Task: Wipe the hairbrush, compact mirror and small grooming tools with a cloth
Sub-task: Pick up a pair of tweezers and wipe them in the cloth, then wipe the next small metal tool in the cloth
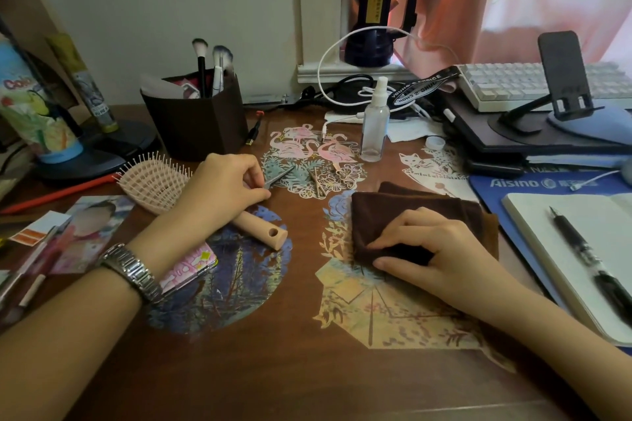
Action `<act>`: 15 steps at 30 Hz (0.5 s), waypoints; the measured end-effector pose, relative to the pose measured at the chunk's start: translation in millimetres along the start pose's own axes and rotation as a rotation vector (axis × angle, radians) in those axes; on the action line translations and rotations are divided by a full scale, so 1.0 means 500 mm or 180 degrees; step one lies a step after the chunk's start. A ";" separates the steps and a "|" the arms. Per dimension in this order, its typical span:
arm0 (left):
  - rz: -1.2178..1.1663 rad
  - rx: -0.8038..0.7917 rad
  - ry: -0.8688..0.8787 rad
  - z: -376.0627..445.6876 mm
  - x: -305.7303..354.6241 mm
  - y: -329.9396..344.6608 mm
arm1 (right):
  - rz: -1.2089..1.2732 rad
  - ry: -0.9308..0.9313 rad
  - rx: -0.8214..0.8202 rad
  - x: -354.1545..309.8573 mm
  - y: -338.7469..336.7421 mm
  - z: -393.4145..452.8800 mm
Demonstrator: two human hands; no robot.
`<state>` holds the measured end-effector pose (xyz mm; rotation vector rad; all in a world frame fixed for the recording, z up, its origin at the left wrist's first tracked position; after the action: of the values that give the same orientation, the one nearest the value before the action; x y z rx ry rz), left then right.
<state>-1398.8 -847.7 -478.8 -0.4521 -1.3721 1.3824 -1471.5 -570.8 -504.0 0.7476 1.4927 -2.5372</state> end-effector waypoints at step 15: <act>-0.0175 -0.0364 0.0731 0.073 0.081 0.028 | 0.0011 0.0033 -0.0011 0.000 0.000 0.000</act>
<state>-1449.1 -826.7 -465.0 -0.6246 -1.2687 1.1723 -1471.7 -570.8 -504.2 0.7632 1.4972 -2.5314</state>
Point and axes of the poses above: each hand's wrist, its own z-axis towards the middle knuckle, its own y-axis out of the palm, x = y × z, the point moved 3 cm from there along z, towards the middle knuckle, and after that the axes turned 4 degrees about -y, right-handed, at the moved point
